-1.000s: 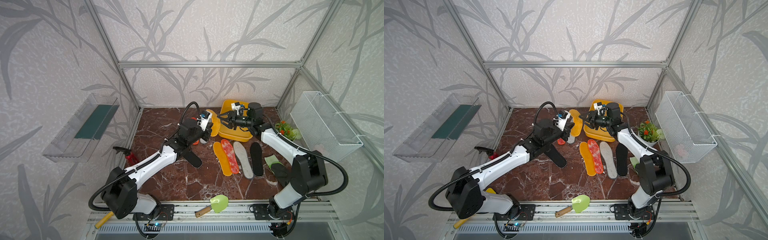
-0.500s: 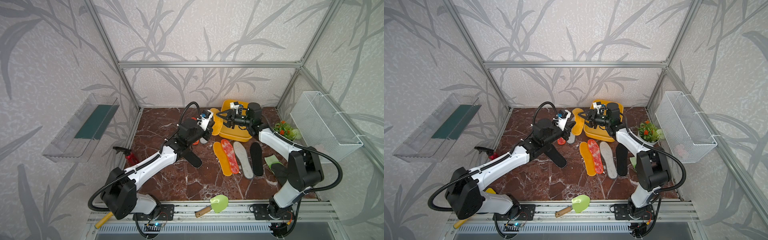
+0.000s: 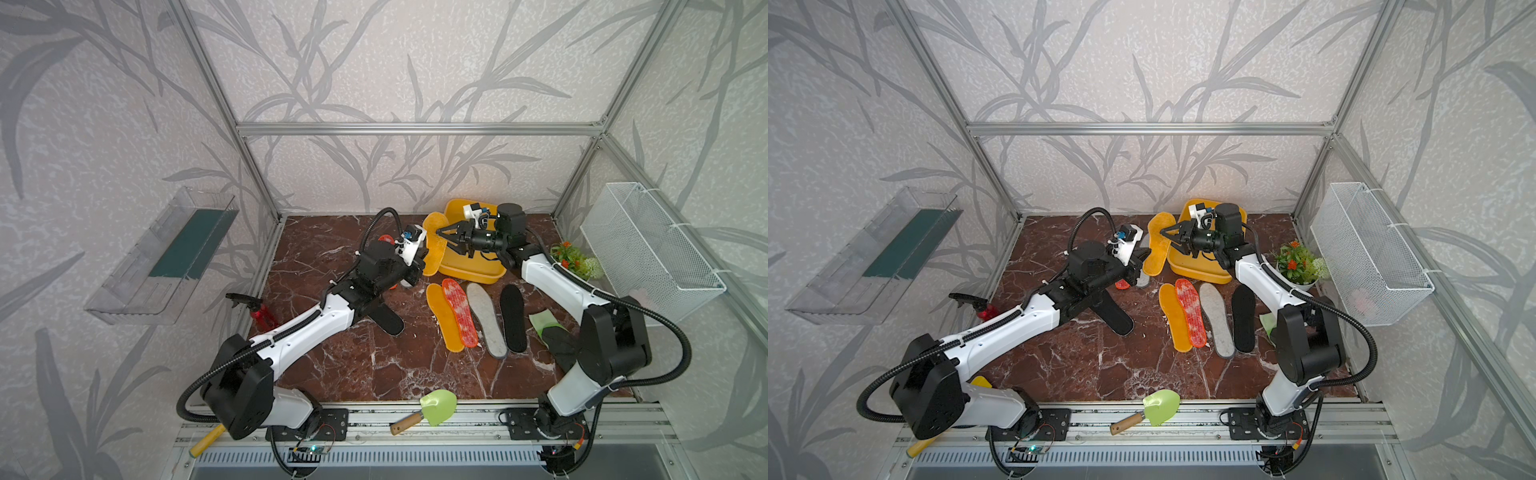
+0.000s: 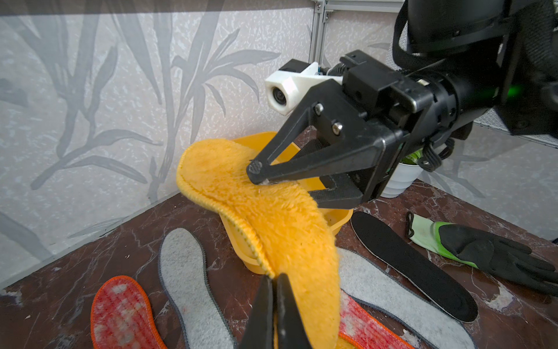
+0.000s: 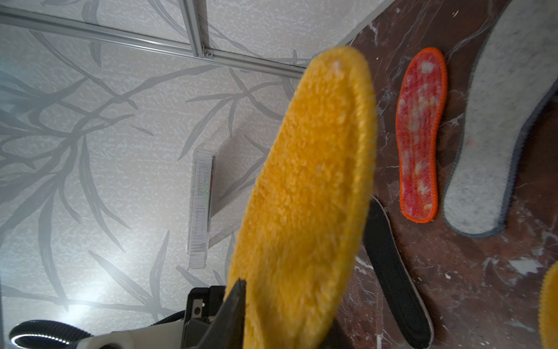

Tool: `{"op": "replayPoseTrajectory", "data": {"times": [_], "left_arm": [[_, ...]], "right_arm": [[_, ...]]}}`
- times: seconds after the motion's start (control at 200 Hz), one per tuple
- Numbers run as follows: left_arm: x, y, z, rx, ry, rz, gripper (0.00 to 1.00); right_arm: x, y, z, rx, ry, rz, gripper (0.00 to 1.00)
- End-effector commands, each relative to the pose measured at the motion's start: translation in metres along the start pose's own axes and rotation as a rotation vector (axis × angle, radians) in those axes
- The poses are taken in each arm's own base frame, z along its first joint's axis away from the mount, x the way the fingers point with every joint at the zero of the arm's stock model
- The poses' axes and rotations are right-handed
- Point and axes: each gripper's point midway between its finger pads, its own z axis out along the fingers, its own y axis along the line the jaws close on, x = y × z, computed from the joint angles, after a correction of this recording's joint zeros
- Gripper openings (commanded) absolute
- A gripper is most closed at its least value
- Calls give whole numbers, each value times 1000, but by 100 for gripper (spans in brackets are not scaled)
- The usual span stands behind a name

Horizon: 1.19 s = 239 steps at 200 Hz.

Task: Put the insoles into the storage box
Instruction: Pick up the insole from the center of the board.

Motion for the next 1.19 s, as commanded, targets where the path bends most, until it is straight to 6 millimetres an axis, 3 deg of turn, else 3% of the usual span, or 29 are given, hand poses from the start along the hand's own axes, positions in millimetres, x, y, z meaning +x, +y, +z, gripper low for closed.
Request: {"op": "replayPoseTrajectory", "data": {"times": [0.0,0.235,0.34,0.585,0.63,0.695,0.78,0.88,0.935,1.19], "left_arm": [[-15,-4,-4,10,-27,5,0],[-13,-6,1,27,-13,-14,0],[-11,-7,3,34,-1,-17,0],[-10,-6,6,33,23,-35,0],[-9,-6,5,31,24,-39,9],[-10,-5,4,25,25,-54,34],[-10,-4,1,12,31,-70,48],[-7,3,-3,-24,50,-87,56],[-4,6,-6,-48,58,-92,76],[7,47,-38,-272,35,-153,87]], "right_arm": [[1,29,-19,23,-38,-141,28],[-1,33,-24,59,-59,-203,12],[-2,33,-24,60,-61,-225,0],[-2,40,-29,86,-106,-384,0],[-1,42,-32,107,-120,-424,0],[-2,42,-37,139,-141,-478,0],[-3,42,-45,184,-166,-540,0],[-5,45,-51,206,-187,-583,0],[-6,44,-54,232,-201,-598,0],[-39,19,-80,389,-304,-531,0]]}}
